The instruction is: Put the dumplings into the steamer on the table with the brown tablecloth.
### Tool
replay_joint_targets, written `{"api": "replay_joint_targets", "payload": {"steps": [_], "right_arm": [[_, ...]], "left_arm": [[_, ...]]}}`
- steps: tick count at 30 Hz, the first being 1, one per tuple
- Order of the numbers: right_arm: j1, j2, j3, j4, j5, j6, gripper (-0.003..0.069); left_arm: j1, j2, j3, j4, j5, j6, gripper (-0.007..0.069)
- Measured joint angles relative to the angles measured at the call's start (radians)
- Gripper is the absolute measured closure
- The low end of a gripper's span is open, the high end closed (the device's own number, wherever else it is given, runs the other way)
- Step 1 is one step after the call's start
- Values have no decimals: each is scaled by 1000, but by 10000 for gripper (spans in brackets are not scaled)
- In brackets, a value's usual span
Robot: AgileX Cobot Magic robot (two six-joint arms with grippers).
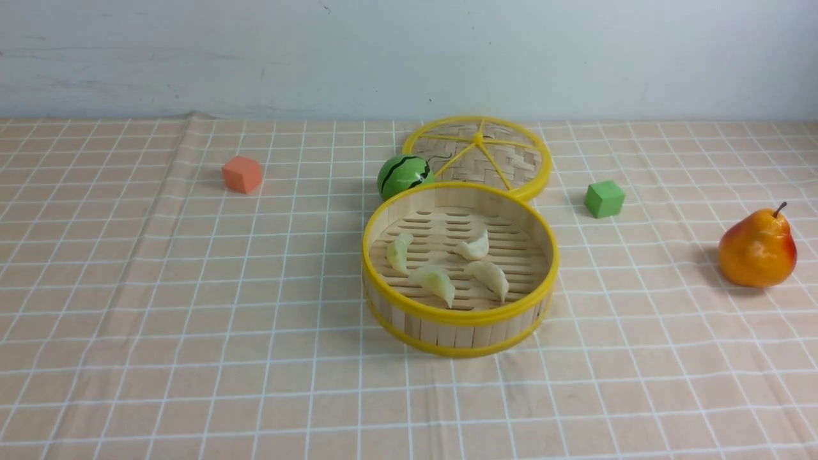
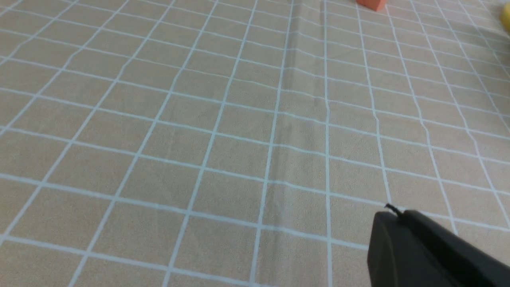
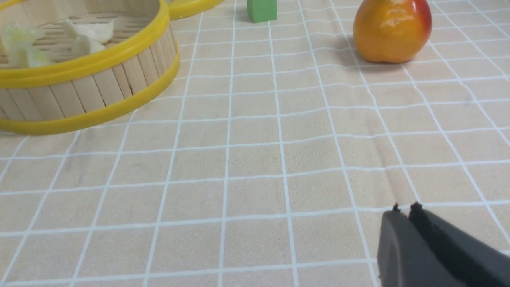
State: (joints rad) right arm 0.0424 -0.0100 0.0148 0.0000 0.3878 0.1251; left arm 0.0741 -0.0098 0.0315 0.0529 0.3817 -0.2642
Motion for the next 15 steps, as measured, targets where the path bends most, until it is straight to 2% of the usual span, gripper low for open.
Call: {"api": "replay_joint_targets", "payload": {"steps": [15], "right_arm": [[0, 0, 0, 0, 0, 0, 607]], "left_arm": [[0, -1, 0, -22, 1, 2, 638]]}}
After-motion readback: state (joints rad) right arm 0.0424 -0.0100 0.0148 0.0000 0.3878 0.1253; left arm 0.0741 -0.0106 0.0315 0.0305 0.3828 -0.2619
